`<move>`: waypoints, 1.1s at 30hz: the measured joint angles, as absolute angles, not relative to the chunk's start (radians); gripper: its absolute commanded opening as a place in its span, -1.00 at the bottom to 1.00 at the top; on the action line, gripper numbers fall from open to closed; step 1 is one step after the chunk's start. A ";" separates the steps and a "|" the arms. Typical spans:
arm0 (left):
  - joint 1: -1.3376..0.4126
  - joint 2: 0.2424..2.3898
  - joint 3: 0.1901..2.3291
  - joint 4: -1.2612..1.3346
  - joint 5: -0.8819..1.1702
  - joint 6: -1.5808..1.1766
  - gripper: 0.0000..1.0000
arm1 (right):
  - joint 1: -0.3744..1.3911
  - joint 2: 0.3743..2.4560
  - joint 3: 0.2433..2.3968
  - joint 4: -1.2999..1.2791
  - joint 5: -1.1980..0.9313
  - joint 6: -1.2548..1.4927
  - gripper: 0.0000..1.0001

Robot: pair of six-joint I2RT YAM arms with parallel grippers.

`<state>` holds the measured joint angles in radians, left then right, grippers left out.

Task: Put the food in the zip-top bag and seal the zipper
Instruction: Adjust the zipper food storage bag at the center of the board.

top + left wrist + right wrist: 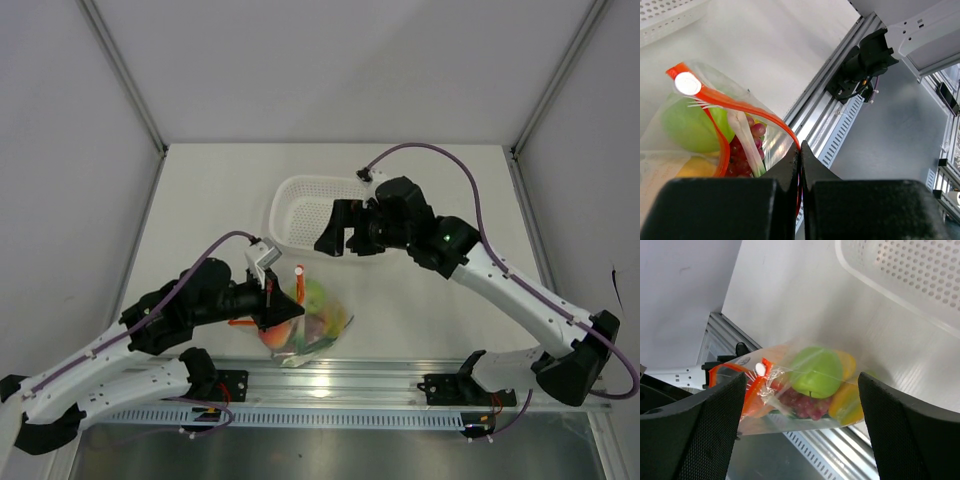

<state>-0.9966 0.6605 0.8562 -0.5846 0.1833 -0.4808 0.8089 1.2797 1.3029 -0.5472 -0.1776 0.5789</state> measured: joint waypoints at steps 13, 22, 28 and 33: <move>-1.000 0.634 0.850 -0.595 0.160 -0.469 -0.99 | 1.024 1.536 1.573 -0.843 -0.031 0.693 0.84; -1.002 0.646 0.850 -0.596 0.161 -0.461 -0.99 | 1.115 1.592 1.657 -0.981 0.045 0.699 0.75; -1.002 0.658 0.850 -0.597 0.161 -0.451 -0.99 | 1.131 1.610 1.674 -1.011 0.064 0.694 0.08; -1.003 0.678 0.850 -0.602 0.160 -0.443 -0.99 | 1.132 1.610 1.666 -1.008 0.056 0.699 -0.46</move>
<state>-1.0031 0.6785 0.8501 -0.6018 0.1604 -0.4435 1.1316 1.6100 1.6657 -1.0080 0.0555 0.6994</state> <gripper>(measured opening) 0.003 0.301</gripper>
